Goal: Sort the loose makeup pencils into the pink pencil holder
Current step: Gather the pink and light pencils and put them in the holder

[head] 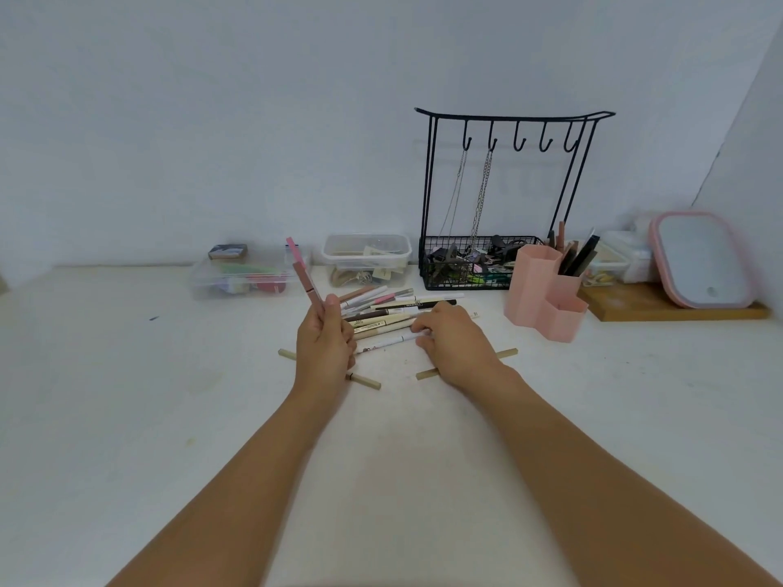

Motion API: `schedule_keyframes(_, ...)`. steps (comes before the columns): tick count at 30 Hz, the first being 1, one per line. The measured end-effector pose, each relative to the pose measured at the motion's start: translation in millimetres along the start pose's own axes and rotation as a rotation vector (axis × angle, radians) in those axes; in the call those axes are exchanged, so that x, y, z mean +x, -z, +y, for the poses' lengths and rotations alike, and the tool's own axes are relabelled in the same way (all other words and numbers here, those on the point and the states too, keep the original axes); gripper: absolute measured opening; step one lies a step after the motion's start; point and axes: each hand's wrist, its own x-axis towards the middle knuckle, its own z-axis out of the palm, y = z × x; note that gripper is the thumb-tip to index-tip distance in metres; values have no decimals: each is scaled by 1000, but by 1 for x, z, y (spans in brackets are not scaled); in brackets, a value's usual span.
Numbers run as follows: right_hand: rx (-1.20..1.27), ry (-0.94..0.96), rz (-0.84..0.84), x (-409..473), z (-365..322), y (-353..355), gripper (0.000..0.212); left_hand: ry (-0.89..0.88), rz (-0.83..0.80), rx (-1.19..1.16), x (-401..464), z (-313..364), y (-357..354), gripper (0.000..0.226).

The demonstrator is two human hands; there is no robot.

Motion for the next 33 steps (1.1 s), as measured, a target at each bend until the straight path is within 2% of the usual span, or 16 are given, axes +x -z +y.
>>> schedule_keyframes(5,54,-1,-26,-1,0,8,12,31,6,6,3,-2,0,31)
schedule_keyframes(9,205,-10,69,-4,5,23,7,46,25,-30,1,0,-1,31)
schedule_keyframes(12,484,-117,127,-8,1,35,6,45,-5,-43,-2,3,-1,31)
schedule_keyframes(15,907,-186,20,-18,-20,32,5,40,-68,-47,-6,5,-3,25)
schedule_keyframes(18,1083,-120,-84,-30,-46,19,3,24,-141,-16,-8,3,-6,21)
schedule_keyframes(20,1051,-41,-102,-33,-59,10,10,8,-181,-7,-12,2,-9,22)
schedule_keyframes(23,955,50,-18,-34,-67,-1,23,-32,-176,12,-14,-2,-12,12)
schedule_keyframes(28,842,91,83,-26,-59,6,9,-89,-113,159,-6,-6,-8,44)
schedule_keyframes(29,774,46,166,-20,-47,10,7,-77,-92,172,-5,-5,-8,47)
schedule_keyframes(31,518,-68,257,-9,-16,20,18,-59,-74,168,-6,-1,-6,50)
schedule_keyframes(33,206,-150,192,-6,15,28,32,-41,-71,141,-7,1,-3,49)
